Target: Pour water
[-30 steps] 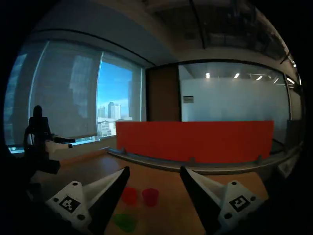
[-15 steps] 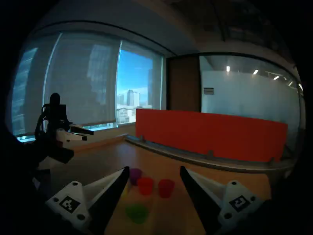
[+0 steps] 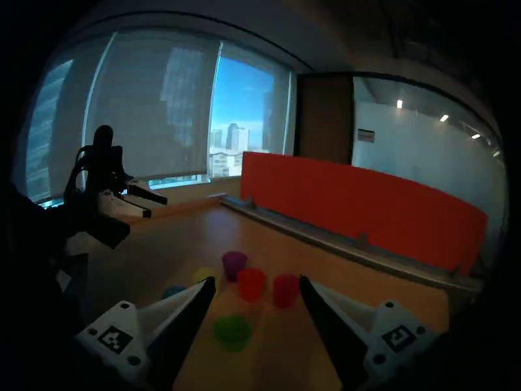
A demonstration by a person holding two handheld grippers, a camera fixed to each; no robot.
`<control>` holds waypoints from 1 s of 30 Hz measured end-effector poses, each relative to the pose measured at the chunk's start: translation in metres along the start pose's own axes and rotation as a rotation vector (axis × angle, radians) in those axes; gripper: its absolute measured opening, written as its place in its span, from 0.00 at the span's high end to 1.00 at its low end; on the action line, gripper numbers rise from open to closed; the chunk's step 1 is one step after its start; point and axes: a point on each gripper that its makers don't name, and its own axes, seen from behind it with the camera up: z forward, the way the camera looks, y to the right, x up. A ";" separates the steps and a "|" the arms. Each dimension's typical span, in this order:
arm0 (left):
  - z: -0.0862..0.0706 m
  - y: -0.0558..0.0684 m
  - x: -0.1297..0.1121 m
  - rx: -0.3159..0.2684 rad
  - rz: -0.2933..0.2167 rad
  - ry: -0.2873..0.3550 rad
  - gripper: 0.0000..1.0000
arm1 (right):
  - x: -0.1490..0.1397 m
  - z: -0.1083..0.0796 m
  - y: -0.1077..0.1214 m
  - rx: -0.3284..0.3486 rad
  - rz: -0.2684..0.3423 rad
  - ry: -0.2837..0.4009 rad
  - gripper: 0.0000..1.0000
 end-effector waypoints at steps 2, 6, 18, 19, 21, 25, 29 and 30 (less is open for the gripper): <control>0.001 0.001 -0.006 -0.005 -0.001 -0.011 0.03 | -0.008 0.003 -0.001 0.004 0.001 -0.017 0.00; 0.004 0.007 -0.019 -0.024 0.003 -0.033 0.03 | -0.023 0.008 -0.003 0.018 0.006 -0.039 0.00; 0.015 0.026 -0.065 -0.080 0.041 -0.104 0.03 | -0.063 0.016 -0.004 0.025 0.020 -0.093 0.00; 0.017 0.028 -0.071 -0.082 0.045 -0.115 0.03 | -0.066 0.017 -0.003 0.025 0.022 -0.098 0.00; 0.020 0.031 -0.080 -0.089 0.050 -0.135 0.03 | -0.071 0.018 -0.004 0.027 0.026 -0.105 0.00; 0.025 0.037 -0.098 -0.102 0.058 -0.173 0.03 | -0.081 0.019 -0.005 0.032 0.029 -0.117 0.00; 0.029 0.039 -0.114 -0.105 0.059 -0.202 0.02 | -0.092 0.021 -0.005 0.033 0.030 -0.133 0.00; 0.030 0.041 -0.117 -0.112 0.057 -0.209 0.02 | -0.095 0.022 -0.006 0.034 0.032 -0.137 0.00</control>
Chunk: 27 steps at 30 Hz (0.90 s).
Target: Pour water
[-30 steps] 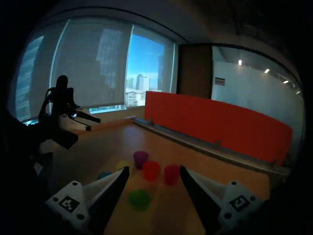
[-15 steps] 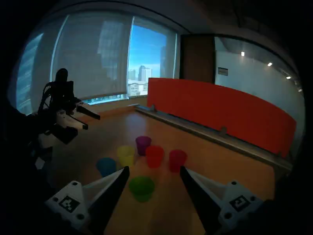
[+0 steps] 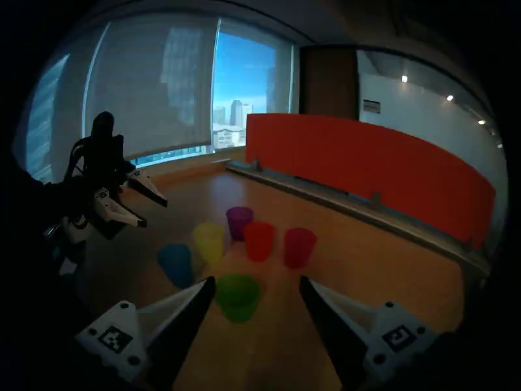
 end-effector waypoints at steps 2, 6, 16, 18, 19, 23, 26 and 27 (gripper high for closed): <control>0.003 0.004 -0.007 -0.014 -0.003 -0.014 0.03 | -0.005 0.002 0.000 0.002 0.004 -0.008 0.00; 0.008 0.013 -0.021 -0.042 -0.002 -0.042 0.02 | -0.013 0.005 -0.001 0.006 0.014 -0.019 0.00; 0.019 0.023 -0.051 -0.065 0.025 -0.113 0.02 | -0.021 0.012 -0.001 0.015 0.027 -0.037 0.00; 0.021 0.024 -0.054 -0.072 0.024 -0.122 0.02 | -0.021 0.013 -0.001 0.017 0.028 -0.038 0.00; 0.022 0.024 -0.056 -0.077 0.022 -0.126 0.02 | -0.021 0.013 -0.001 0.017 0.029 -0.039 0.00; 0.027 0.027 -0.059 -0.090 0.020 -0.137 0.02 | -0.023 0.015 0.000 0.017 0.030 -0.045 0.00; 0.032 0.029 -0.061 -0.097 0.019 -0.140 0.02 | -0.024 0.017 0.001 0.018 0.031 -0.048 0.00; 0.033 0.030 -0.062 -0.101 0.018 -0.143 0.02 | -0.024 0.017 0.001 0.018 0.032 -0.049 0.00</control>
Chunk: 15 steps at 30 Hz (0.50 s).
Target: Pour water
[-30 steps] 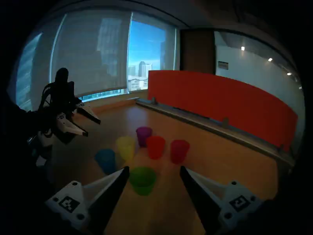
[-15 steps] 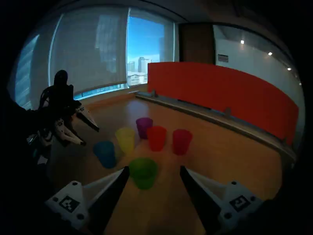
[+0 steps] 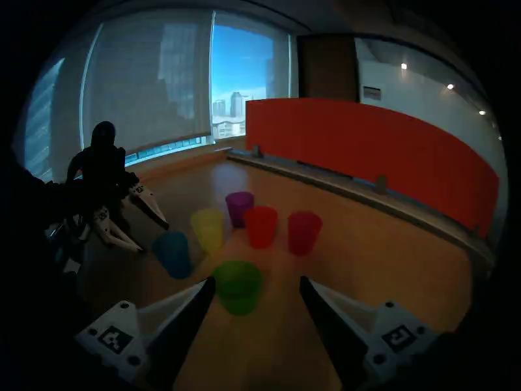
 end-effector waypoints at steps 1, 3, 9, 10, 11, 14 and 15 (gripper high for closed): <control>0.002 0.001 -0.001 -0.005 -0.001 -0.003 0.03 | 0.000 0.001 0.000 0.001 0.000 -0.001 0.00; 0.006 0.002 -0.002 -0.010 -0.001 -0.008 0.02 | -0.001 0.001 0.000 0.001 0.000 -0.003 0.00; 0.020 0.004 -0.004 -0.018 0.006 -0.020 0.02 | -0.002 0.002 0.003 -0.001 -0.002 -0.008 0.00; 0.023 0.004 -0.003 -0.022 0.006 -0.021 0.02 | -0.002 0.002 0.003 -0.002 -0.001 -0.008 0.00; 0.025 0.005 -0.003 -0.025 0.006 -0.021 0.02 | -0.002 0.002 0.004 -0.003 -0.001 -0.008 0.00; 0.032 0.006 -0.001 -0.030 0.004 -0.020 0.03 | -0.004 0.002 0.005 -0.002 0.005 -0.010 0.00; 0.033 0.006 -0.001 -0.029 0.003 -0.020 0.03 | -0.005 0.003 0.005 -0.002 0.007 -0.011 0.00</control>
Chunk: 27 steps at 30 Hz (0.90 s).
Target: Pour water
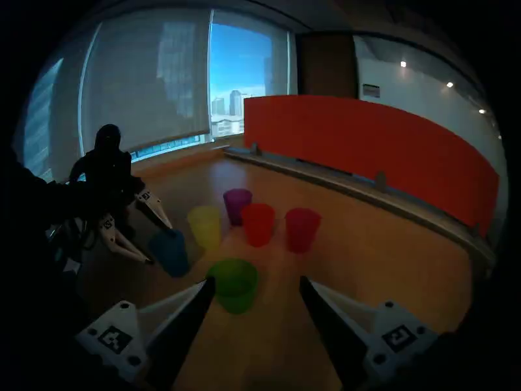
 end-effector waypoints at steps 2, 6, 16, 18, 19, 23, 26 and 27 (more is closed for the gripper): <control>0.003 0.000 0.001 0.001 0.000 0.001 0.02 | -0.001 0.001 0.000 0.002 0.004 -0.002 0.00; 0.009 -0.001 0.000 0.001 -0.003 -0.003 0.02 | -0.003 0.001 0.001 0.001 0.006 -0.006 0.00; 0.017 -0.006 0.003 0.010 0.001 0.006 0.02 | -0.006 0.002 0.002 0.002 0.011 -0.010 0.00; 0.018 -0.006 0.002 0.012 0.005 0.005 0.02 | -0.006 0.002 0.003 0.002 0.010 -0.011 0.00; 0.019 -0.006 0.001 0.013 0.006 0.003 0.03 | -0.006 0.002 0.003 0.001 0.010 -0.011 0.00; 0.021 -0.005 0.000 0.018 0.018 0.009 0.13 | -0.006 0.002 0.003 0.002 0.011 -0.011 0.00; 0.021 -0.005 0.000 0.025 0.025 0.012 0.15 | -0.007 0.002 0.002 0.004 0.013 -0.012 0.00; 0.021 -0.005 0.000 0.026 0.027 0.013 0.15 | -0.008 0.002 0.002 0.004 0.012 -0.013 0.00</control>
